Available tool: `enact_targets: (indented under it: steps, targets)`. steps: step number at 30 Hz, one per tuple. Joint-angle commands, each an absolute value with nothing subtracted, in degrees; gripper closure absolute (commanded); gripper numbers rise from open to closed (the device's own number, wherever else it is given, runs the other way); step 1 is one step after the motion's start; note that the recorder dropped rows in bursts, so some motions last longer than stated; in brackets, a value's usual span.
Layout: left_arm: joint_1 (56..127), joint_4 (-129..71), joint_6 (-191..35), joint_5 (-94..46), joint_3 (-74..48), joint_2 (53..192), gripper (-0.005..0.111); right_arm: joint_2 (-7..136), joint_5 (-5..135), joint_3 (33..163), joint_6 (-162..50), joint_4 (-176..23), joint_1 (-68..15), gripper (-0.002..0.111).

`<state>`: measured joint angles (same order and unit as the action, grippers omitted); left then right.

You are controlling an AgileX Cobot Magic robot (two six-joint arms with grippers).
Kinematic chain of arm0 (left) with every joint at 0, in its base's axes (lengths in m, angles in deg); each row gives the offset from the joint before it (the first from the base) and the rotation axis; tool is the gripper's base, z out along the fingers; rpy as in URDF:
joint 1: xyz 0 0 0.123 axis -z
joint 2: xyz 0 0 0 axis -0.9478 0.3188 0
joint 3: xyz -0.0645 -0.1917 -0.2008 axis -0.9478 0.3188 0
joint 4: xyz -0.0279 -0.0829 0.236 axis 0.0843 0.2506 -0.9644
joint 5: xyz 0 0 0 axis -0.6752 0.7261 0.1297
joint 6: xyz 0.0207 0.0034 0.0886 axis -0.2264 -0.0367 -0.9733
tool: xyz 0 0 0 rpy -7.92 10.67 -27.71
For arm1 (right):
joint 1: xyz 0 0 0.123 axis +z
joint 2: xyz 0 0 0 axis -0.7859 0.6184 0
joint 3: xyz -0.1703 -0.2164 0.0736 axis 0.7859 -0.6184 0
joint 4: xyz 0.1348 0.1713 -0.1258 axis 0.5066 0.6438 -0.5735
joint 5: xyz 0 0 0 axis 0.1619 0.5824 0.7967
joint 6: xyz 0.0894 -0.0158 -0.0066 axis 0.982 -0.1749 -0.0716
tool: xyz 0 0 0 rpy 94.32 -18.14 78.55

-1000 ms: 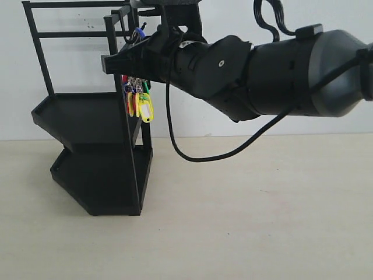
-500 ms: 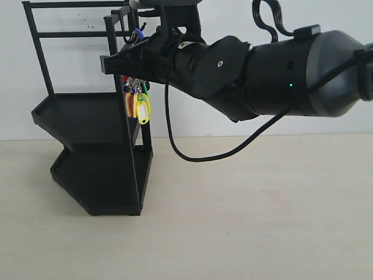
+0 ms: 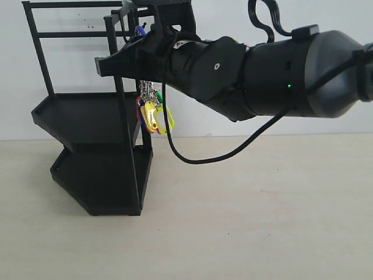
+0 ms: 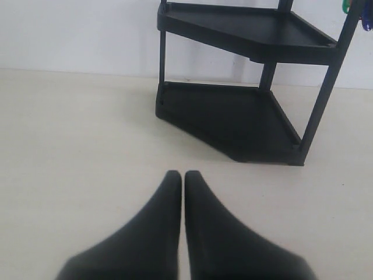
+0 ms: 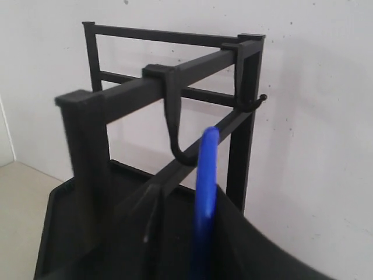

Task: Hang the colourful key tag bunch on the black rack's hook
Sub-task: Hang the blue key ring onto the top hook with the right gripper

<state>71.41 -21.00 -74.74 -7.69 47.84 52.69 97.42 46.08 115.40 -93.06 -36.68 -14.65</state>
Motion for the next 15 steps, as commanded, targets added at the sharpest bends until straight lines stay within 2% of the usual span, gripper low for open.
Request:
enact_targets:
  steps: [1,13,15]
  targets:
    - [71.4,-21.3,-74.9,-8.1,47.8,52.6,0.102,97.4,46.2,115.8,-93.2,-39.2,-14.0,0.084]
    - [71.4,-21.3,-74.9,-8.1,47.8,52.6,0.102,97.4,46.2,115.8,-93.1,-40.5,-14.0,0.084]
    - [71.4,-21.3,-74.9,-8.1,47.8,52.6,0.102,97.4,46.2,115.8,-93.1,-40.7,-14.0,0.09]
